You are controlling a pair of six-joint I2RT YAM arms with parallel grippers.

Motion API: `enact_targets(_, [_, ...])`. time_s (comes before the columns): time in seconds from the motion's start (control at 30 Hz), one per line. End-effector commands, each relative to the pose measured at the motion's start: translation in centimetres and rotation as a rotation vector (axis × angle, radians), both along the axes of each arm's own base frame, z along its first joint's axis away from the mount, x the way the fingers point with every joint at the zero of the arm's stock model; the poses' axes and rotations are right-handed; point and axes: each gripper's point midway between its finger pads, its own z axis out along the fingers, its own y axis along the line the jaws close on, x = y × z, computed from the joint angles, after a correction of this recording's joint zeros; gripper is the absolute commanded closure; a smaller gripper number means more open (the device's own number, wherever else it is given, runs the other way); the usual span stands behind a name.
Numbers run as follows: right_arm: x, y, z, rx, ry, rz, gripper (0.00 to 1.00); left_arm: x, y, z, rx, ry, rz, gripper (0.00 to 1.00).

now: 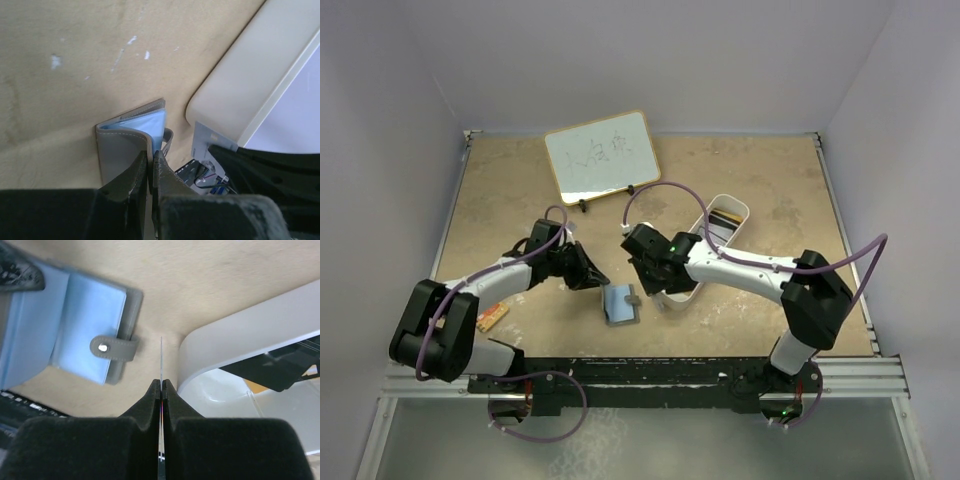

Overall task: Put the credit cards into the card holder
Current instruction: Adjust the card holder at the center of the board.

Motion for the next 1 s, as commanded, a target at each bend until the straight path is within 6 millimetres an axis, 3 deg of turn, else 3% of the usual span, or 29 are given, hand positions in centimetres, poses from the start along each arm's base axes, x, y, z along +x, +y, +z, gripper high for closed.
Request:
enact_targets(0.0, [1.9, -3.1, -0.1, -0.122, -0.075, -0.031, 1.0, 1.3, -2.6, 1.9, -0.123, -0.062, -0.003, 1.0])
enact_targets(0.23, [3.7, -5.8, 0.1, -0.199, -0.114, -0.088, 1.0, 2.3, -4.4, 3.8, -0.249, -0.114, 0.037, 1.0])
enact_targets(0.37, [4.3, -6.5, 0.9, -0.2, -0.13, -0.098, 1.0, 2.1, -3.5, 1.5, -0.142, -0.101, 0.024, 1.0])
enact_targets(0.47, [4.3, -6.1, 2.7, -0.157, -0.142, -0.111, 1.0, 1.5, -2.7, -0.2, -0.076, -0.078, 0.009, 1.0])
enact_targets(0.63, [4.0, -3.2, 6.0, 0.006, -0.154, -0.052, 1.0, 1.0, -1.3, -1.7, 0.048, -0.066, -0.019, 1.0])
enact_targets(0.83, [1.9, 1.8, 7.6, 0.276, -0.093, -0.015, 1.0, 0.7, 0.3, -2.3, 0.162, -0.074, -0.048, 0.96])
enact_targets(0.97, [1.4, 3.3, 8.8, 0.332, -0.11, -0.032, 1.0, 0.8, 0.1, -1.8, 0.156, -0.086, -0.061, 0.99])
